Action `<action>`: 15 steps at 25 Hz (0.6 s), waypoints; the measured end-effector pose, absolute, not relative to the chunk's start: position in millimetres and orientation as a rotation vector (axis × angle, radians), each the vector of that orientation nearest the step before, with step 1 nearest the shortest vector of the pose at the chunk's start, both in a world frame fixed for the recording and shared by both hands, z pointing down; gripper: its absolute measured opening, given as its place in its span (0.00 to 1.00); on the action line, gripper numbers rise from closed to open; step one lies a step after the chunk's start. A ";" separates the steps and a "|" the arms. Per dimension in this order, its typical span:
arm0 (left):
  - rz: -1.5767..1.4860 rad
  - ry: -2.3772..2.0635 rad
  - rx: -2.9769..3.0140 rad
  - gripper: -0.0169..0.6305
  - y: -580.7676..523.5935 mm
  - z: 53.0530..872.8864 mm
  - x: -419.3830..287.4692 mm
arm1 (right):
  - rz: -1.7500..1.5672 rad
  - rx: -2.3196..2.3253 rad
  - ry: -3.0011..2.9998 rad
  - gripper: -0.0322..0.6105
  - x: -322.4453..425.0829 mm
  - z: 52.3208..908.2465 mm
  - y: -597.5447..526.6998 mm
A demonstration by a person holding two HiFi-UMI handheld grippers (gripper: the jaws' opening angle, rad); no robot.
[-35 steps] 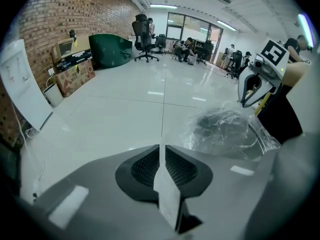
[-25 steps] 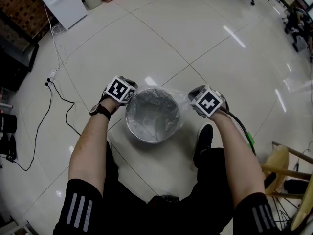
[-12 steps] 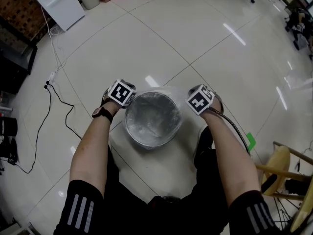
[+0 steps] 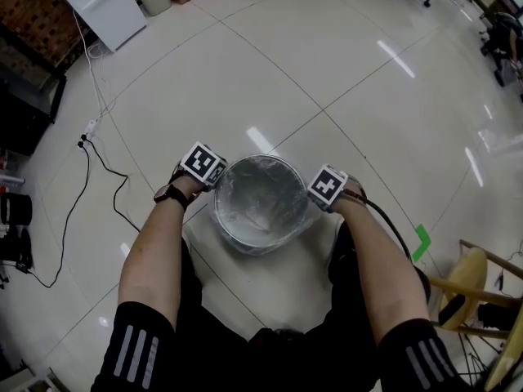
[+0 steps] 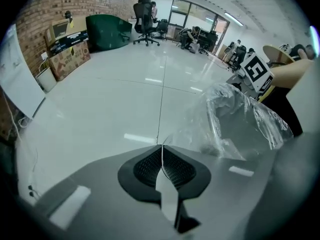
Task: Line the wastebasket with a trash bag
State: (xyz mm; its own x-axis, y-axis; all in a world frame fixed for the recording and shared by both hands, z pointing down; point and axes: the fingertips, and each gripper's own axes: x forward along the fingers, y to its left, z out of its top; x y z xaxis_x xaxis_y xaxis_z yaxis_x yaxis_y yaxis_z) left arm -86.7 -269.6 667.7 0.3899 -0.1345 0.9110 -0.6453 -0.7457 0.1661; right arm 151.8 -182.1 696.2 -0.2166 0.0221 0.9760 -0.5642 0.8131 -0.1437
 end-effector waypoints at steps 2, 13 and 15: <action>1.366 -0.670 2.156 0.04 -268.6 667.9 -88.3 | 0.608 0.387 -1.757 0.06 138.0 701.2 -173.4; 1.395 -0.761 2.273 0.12 -269.7 601.6 -126.6 | 0.393 0.483 -1.684 0.29 192.0 645.9 -204.0; 1.410 -0.695 2.326 0.16 -253.0 590.0 -125.4 | 0.353 0.457 -1.721 0.33 190.0 633.8 -200.3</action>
